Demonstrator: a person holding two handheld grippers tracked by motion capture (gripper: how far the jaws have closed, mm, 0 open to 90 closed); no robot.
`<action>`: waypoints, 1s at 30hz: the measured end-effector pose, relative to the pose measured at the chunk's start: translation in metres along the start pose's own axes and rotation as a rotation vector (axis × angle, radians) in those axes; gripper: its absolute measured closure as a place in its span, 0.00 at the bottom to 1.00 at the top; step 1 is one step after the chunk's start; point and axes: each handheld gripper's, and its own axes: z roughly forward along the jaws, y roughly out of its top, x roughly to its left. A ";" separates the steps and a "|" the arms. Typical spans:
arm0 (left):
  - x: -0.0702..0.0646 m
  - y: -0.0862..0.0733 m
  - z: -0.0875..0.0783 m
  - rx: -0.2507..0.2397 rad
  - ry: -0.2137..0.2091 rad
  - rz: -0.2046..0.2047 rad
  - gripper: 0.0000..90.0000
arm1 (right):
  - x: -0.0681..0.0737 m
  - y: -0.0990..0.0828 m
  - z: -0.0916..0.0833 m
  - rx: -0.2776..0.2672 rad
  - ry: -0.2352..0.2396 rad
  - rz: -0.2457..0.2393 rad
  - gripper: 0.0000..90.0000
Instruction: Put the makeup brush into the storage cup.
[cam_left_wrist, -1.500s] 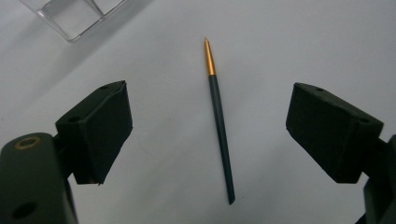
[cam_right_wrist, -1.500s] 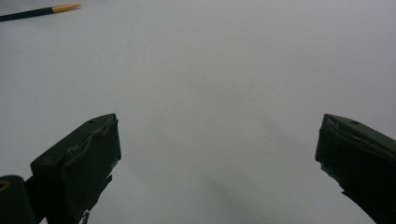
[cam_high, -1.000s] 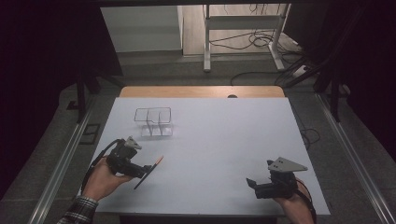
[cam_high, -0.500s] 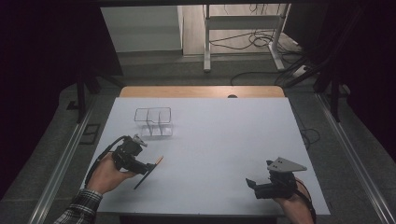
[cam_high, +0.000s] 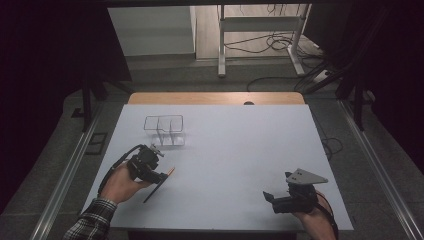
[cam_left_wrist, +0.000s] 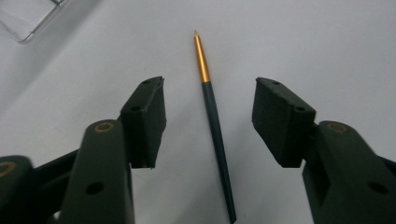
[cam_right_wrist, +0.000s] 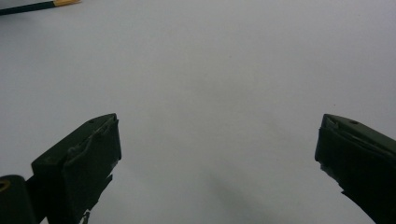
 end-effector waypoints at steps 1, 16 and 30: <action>0.000 0.001 0.001 0.006 0.002 0.002 0.55 | 0.000 0.000 0.000 0.000 0.000 -0.001 0.01; 0.006 0.004 0.017 0.053 -0.027 -0.026 0.71 | 0.001 0.000 0.000 0.006 0.003 -0.006 0.01; 0.009 0.011 0.029 0.082 -0.047 -0.030 0.76 | 0.000 0.000 0.000 0.007 0.005 -0.007 0.01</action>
